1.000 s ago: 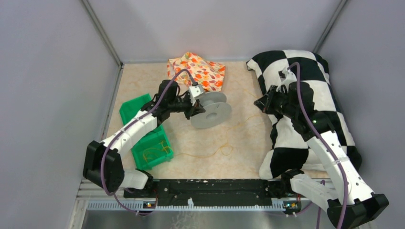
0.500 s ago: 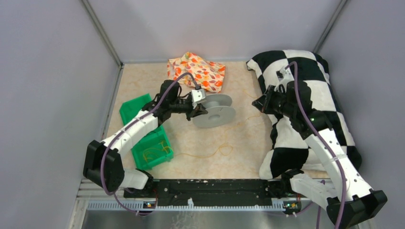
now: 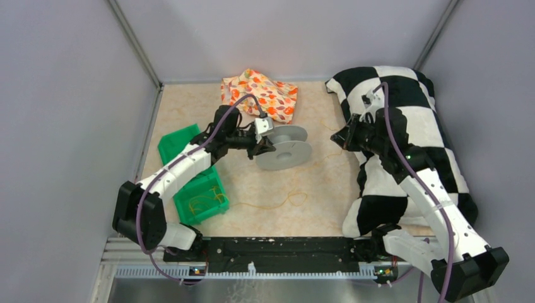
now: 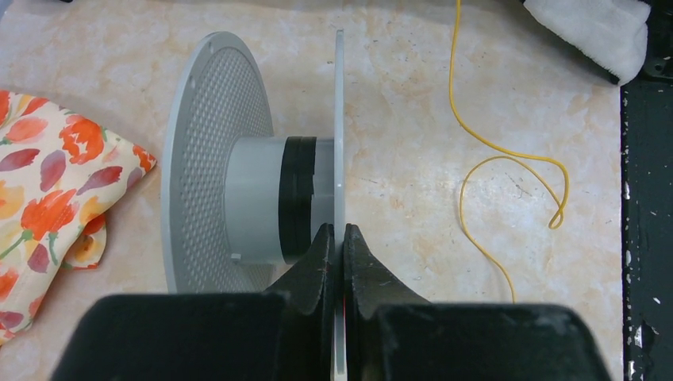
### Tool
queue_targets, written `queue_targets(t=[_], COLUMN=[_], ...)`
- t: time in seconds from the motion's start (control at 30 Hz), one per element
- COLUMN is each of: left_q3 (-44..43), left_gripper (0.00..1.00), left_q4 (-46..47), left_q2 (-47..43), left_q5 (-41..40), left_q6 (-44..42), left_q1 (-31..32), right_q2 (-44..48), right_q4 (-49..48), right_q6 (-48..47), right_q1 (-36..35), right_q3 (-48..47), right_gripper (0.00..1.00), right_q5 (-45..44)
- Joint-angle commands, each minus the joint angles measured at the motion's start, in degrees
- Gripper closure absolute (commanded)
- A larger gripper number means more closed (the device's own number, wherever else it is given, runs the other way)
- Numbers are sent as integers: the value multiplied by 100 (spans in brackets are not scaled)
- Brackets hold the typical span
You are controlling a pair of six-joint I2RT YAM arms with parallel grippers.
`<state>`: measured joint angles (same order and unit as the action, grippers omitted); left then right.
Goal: Wrap the cables
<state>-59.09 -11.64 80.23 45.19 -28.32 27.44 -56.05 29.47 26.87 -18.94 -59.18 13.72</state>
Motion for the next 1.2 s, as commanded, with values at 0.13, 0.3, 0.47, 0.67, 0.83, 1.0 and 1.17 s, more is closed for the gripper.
queue_targets(t=[0.13,0.3,0.47,0.67,0.83,1.0,1.17], left_q3=[-257,-374,-504,-617,-648,-647,-838], left_gripper=[74,65,58,56,54,49,48], left_q4=[521,499,520,588,786,1025,1268], left_q2=[-71,-60,-79,-264,-514,-719,-620], left_q5=[154,161,152,66,-6,-190,-1330], left_q6=[-31,18,146,287,603,949,1897], left_q1=[109,150,197,200,196,200,191], right_q2=[-126,-61,13,61,64,78,69], right_q4=[-407,-340,-303,-285,-299,-293,-343], right_q6=[24,-24,-11,14,25,43,78], right_q1=[48,48,44,46,48,45,48], right_q3=[83,63,66,51,32,29,29], right_gripper=[100,100,100,100,100,100,100], right_q5=[235,170,154,158,201,236,303])
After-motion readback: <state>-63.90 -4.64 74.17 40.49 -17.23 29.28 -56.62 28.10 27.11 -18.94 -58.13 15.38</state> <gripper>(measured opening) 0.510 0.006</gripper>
